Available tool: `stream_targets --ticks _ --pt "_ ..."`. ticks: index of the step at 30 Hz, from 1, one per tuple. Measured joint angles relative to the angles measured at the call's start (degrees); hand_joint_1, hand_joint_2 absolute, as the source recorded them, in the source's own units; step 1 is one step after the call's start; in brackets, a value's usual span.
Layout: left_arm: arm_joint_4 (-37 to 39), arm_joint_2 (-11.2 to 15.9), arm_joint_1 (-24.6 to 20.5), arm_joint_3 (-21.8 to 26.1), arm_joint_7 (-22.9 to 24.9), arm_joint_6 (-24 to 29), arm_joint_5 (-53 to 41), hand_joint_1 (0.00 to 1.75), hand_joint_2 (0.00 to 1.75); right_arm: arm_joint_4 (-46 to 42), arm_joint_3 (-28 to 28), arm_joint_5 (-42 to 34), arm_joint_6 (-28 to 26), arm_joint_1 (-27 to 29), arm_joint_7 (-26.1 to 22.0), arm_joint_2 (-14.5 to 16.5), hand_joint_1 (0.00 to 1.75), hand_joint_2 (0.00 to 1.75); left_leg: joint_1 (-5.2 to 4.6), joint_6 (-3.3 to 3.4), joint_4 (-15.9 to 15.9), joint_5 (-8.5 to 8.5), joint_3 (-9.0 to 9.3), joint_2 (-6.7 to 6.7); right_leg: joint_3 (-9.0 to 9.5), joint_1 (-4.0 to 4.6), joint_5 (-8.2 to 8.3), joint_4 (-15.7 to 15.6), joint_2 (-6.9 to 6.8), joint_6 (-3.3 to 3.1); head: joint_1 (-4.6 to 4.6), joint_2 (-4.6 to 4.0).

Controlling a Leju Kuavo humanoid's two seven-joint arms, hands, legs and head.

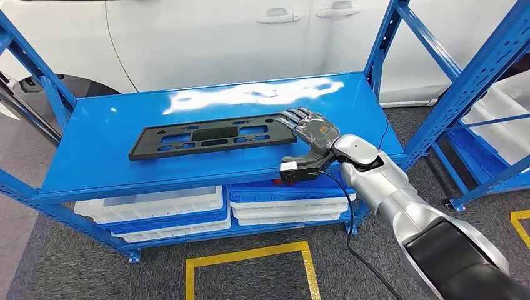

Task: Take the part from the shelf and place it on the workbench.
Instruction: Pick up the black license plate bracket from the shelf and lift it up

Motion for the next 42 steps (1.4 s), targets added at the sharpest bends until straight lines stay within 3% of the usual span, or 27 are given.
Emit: stream_targets --ticks 2,4,5,8,10,11,13,14,15,16,17,18,20,22,25,27,29,30,31,32,34,36,40,42 --pt "0.0 0.0 -0.06 -0.01 0.02 -0.06 -0.18 0.0 0.0 0.0 0.25 0.03 -0.22 0.32 -0.07 0.0 0.0 0.0 0.0 0.18 -4.29 2.63 1.78 0.0 0.29 0.0 -0.2 0.02 0.02 0.1 0.0 0.0" --pt "-0.01 0.0 -0.24 -0.02 0.15 -0.13 -0.48 0.0 0.0 0.0 0.91 0.32 -0.62 0.81 -0.12 -0.01 0.0 0.0 -0.09 0.63 -12.35 6.41 5.22 -0.07 0.71 0.1 -0.6 0.11 0.11 0.46 0.0 0.0" --pt "-0.01 -0.01 -0.34 -0.02 0.25 -0.14 -0.62 0.0 0.0 0.0 1.36 0.58 -0.78 0.97 -0.09 -0.01 0.0 0.0 -0.18 0.87 -15.0 7.31 6.38 -0.12 0.8 0.18 -0.73 0.15 0.15 0.72 0.0 0.0" --pt "-0.01 -0.03 -0.48 -0.02 0.43 -0.15 -1.0 0.0 0.0 -0.02 2.86 1.44 -1.03 1.46 0.2 -0.01 0.0 0.0 -0.34 1.68 -16.59 7.58 7.04 -0.28 0.82 0.23 -0.82 0.01 0.19 1.63 0.0 0.0" --pt "-0.01 -0.14 -0.55 -0.01 0.43 -0.15 -1.15 0.0 0.0 -0.05 3.74 1.72 -1.3 1.78 0.56 0.08 0.0 0.0 -0.22 2.39 -17.14 7.9 7.33 -0.35 0.31 0.08 -1.9 1.27 0.18 2.12 0.0 0.0" --pt "-0.01 -0.22 -0.63 -0.01 0.43 -0.18 -1.23 0.0 0.0 -0.07 4.16 1.84 -1.45 1.92 0.81 0.21 0.0 0.0 -0.13 2.7 -17.41 8.05 7.47 -0.37 -0.69 0.01 -3.27 3.54 0.2 2.28 0.0 0.0" --pt "-0.02 -0.34 -0.76 -0.02 0.43 -0.24 -1.34 0.0 0.0 -0.07 4.91 2.16 -1.62 2.38 1.32 0.59 0.0 0.0 -0.22 3.0 -17.46 8.06 7.49 -0.41 -4.16 -0.15 -6.73 10.93 0.27 2.49 0.01 0.0" --pt "-0.02 -0.38 -0.77 -0.02 0.43 -0.28 -1.39 0.0 0.0 -0.07 5.23 2.32 -1.63 2.75 1.55 0.73 0.0 0.0 -0.25 3.06 -17.43 8.01 7.5 -0.48 -5.91 -0.22 -7.81 14.38 0.28 2.61 0.01 0.0" --pt "-0.02 -0.4 -0.75 -0.01 0.43 -0.31 -1.44 0.0 0.0 -0.07 5.51 2.43 -1.64 3.12 1.72 0.81 0.0 0.0 -0.27 3.08 -17.38 7.96 7.52 -0.59 -6.94 -0.29 -7.86 16.15 0.28 2.69 0.01 0.0" --pt "-0.01 -0.41 -0.75 -0.01 0.43 -0.34 -1.49 0.0 0.0 -0.07 5.75 2.5 -1.65 3.39 1.87 0.85 0.0 0.0 -0.28 3.05 -17.3 7.89 7.55 -0.73 -6.93 -0.35 -6.85 15.73 0.27 2.71 0.01 0.0" --pt "-0.01 -0.43 -0.76 -0.01 0.43 -0.39 -1.55 0.0 0.0 -0.11 5.96 2.51 -1.67 3.54 1.96 0.86 0.0 0.0 -0.27 2.97 -17.18 7.8 7.6 -0.87 -5.81 -0.39 -4.92 13.04 0.26 2.65 0.01 0.0" --pt "-0.01 -0.47 -0.79 -0.01 0.43 -0.44 -1.62 0.0 0.0 -0.17 6.13 2.51 -1.72 3.56 2.02 0.87 0.0 0.0 -0.27 2.84 -17.01 7.65 7.64 -0.97 -3.98 -0.4 -2.75 8.97 0.21 2.5 0.01 0.0" --pt "-0.01 -0.55 -0.84 -0.01 0.47 -0.58 -1.74 0.0 0.0 -0.31 6.34 2.51 -1.89 3.47 2.04 0.98 0.0 0.0 -0.48 2.4 -16.62 7.32 7.5 -1.06 -0.86 -0.13 -0.42 2.32 -0.02 2.08 0.01 0.0" --pt "-0.01 -0.62 -0.88 -0.02 0.54 -0.76 -1.9 0.0 0.0 -0.4 6.56 2.51 -2.01 3.47 2.09 1.11 0.0 0.0 -0.62 1.88 -16.49 7.18 7.32 -1.07 -0.11 0.21 -0.47 0.57 -0.14 1.7 0.0 0.0" --pt "-0.01 -0.73 -0.97 -0.02 0.6 -0.88 -2.15 0.0 0.0 -0.61 6.95 2.52 -1.97 3.48 2.44 0.99 0.0 0.0 -0.56 1.05 -15.48 6.35 7.0 -0.94 0.15 -0.1 -0.17 -0.01 -0.29 0.86 0.0 0.0" --pt "-0.01 -0.76 -1.05 -0.02 0.61 -0.91 -2.27 0.0 0.0 -0.78 7.23 2.54 -1.89 3.36 2.77 0.5 0.0 0.0 -0.39 0.48 -10.21 3.33 4.67 -0.73 0.46 -0.22 -0.08 -0.32 -0.64 0.33 0.0 0.0" --pt "-0.01 -0.79 -1.06 -0.02 0.64 -0.97 -2.36 0.0 0.0 -0.82 7.58 2.56 -1.8 3.31 3.03 -0.1 0.0 0.0 -0.22 0.06 -2.56 0.05 0.92 -0.62 0.53 -0.13 -0.16 -0.31 -0.83 0.12 -0.01 0.0" --pt "-0.01 -0.79 -1.04 -0.02 0.66 -1.02 -2.43 0.0 0.0 -0.81 7.75 2.58 -1.76 3.29 3.14 -0.3 0.0 0.0 -0.14 -0.07 -0.35 -0.42 -0.29 -0.59 0.55 -0.11 -0.19 -0.3 -0.89 0.12 -0.01 0.0" --pt "-0.01 -0.79 -1.03 -0.02 0.67 -1.07 -2.55 0.0 0.0 -0.81 7.92 2.6 -1.68 3.23 3.22 -0.41 0.0 0.0 -0.07 -0.15 -0.3 0.24 -0.47 -0.57 0.58 -0.11 -0.24 -0.27 -0.91 0.17 -0.01 0.0" --pt "0.0 -0.79 -1.06 -0.02 0.66 -1.12 -2.66 0.0 0.0 -0.82 8.06 2.6 -1.56 3.08 3.31 -0.45 0.0 0.0 0.0 -0.18 -2.51 1.85 0.48 -0.54 0.65 -0.13 -0.32 -0.22 -0.91 0.26 -0.01 0.0" --pt "-0.01 -0.79 -1.22 -0.03 0.59 -1.23 -2.88 0.0 0.0 -0.86 8.26 2.6 -1.22 2.4 3.49 -0.47 0.0 0.0 0.13 -0.08 -10.59 5.73 4.26 -0.6 0.77 -0.11 -0.63 0.07 -0.85 0.67 -0.01 0.0" --pt "-0.01 -0.84 -1.36 -0.05 0.52 -1.34 -3.06 0.0 0.0 -0.91 8.41 2.62 -0.66 1.37 3.66 -0.49 0.0 0.0 0.03 0.48 -15.57 7.39 6.52 -0.8 0.71 0.02 -0.85 0.34 -0.72 1.25 0.0 0.0" --pt "-0.01 -0.9 -1.47 -0.1 0.51 -1.55 -3.39 0.0 0.0 -1.11 8.8 2.72 0.63 -0.12 3.8 -0.49 0.0 0.0 -0.16 2.06 -16.56 7.81 6.83 -1.03 0.43 -0.21 -1.43 0.81 -0.71 2.46 -0.01 0.0" --pt "-0.02 -0.93 -1.67 -0.16 0.5 -1.68 -3.51 0.0 0.0 -1.3 9.04 2.78 1.13 -0.77 3.94 -0.26 0.0 0.0 -0.05 2.66 -17.0 8.09 7.05 -1.09 -1.54 -0.33 -4.13 5.29 -0.45 2.7 0.0 0.0"
